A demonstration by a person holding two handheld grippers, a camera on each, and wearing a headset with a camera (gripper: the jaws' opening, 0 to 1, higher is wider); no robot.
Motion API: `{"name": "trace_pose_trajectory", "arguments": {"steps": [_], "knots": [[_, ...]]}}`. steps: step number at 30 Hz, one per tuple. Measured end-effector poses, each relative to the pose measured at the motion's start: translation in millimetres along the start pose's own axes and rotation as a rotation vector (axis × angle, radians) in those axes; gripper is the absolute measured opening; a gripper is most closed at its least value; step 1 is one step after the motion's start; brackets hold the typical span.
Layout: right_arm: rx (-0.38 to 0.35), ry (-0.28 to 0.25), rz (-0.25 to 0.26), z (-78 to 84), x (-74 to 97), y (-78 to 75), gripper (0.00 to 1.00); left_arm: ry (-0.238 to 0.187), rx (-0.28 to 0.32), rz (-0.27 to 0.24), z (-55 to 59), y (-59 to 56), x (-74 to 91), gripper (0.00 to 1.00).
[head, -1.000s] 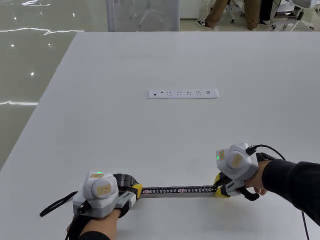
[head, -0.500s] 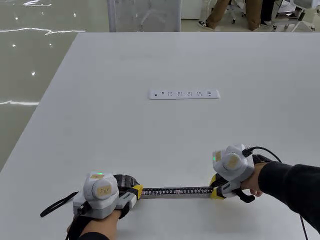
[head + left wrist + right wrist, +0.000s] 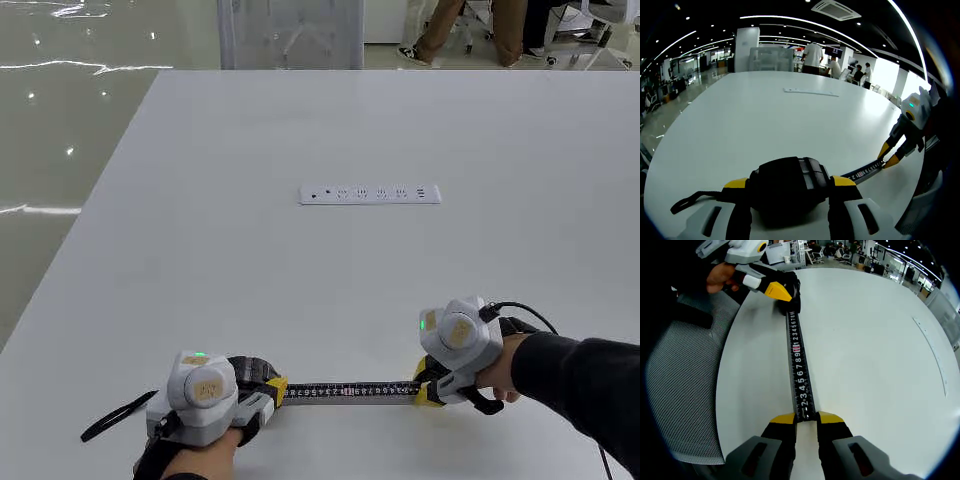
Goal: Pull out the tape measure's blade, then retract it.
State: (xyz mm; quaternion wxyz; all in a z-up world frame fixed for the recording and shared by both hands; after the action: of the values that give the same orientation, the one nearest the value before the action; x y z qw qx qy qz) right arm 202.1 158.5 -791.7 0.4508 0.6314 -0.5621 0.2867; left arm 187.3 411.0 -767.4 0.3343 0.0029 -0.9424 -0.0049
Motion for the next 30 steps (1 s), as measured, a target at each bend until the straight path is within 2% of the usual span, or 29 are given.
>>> {"name": "trace_pose_trajectory", "arguments": {"steps": [30], "knots": [[0.011, -0.023, -0.005, -20.9, -9.8, 0.5, 0.12, 0.002, 0.006, 0.007, 0.3, 0.1, -0.5, 0.58]]}}
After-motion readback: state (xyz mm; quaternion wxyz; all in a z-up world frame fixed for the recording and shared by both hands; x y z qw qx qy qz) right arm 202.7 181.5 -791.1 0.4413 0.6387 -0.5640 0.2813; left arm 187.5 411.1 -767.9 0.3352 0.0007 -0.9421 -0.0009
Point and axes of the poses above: the centre of the closed fingertips' face, and the gripper's own axes: x roughly backward along the fingers, y roughly to its left, z roughly out of its underside, the point moved 4 cm from there along x, roughly backward along the fingers, and after that the axes turned 12 degrees about -z, right-handed, at the moved point
